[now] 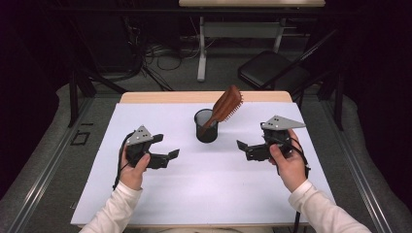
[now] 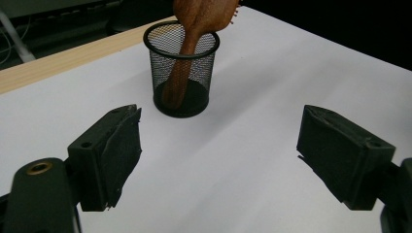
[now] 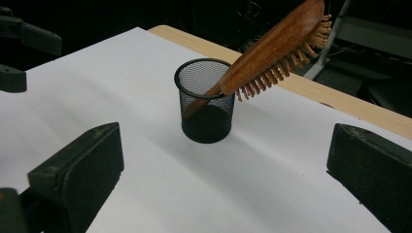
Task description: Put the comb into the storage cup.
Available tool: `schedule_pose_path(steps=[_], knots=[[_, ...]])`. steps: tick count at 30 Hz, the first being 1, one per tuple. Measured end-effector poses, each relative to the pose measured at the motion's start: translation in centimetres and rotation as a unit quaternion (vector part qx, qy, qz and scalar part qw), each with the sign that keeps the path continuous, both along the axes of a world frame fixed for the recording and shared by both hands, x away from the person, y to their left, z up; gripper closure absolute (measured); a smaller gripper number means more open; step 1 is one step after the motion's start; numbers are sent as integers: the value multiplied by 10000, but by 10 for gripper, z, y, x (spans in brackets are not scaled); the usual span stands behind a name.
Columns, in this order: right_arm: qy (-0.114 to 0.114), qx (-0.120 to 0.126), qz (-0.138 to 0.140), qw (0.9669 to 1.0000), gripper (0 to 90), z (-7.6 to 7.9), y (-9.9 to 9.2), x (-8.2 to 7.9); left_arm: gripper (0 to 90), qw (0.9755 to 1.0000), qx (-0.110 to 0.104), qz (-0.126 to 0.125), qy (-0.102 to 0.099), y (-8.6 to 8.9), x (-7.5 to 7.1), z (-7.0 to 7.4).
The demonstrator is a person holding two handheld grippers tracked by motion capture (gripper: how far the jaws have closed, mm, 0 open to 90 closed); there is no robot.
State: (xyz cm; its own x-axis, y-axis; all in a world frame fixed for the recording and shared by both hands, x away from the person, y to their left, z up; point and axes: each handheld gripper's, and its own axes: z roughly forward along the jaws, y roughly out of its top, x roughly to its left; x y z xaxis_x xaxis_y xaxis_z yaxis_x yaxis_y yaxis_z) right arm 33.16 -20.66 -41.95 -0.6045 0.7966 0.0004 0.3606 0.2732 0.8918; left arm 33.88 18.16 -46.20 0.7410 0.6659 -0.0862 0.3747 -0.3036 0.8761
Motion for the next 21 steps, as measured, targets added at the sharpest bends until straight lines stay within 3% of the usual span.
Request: schedule_pose_path(steps=[14,21], knots=[[155,23,-330,9993,0,-41,-28,-22,158,9998,-31,184,-48,29,-19,-17],[233,44,-509,9984,0,-61,-41,-30,158,9996,-65,273,20,39,-25,-27]])
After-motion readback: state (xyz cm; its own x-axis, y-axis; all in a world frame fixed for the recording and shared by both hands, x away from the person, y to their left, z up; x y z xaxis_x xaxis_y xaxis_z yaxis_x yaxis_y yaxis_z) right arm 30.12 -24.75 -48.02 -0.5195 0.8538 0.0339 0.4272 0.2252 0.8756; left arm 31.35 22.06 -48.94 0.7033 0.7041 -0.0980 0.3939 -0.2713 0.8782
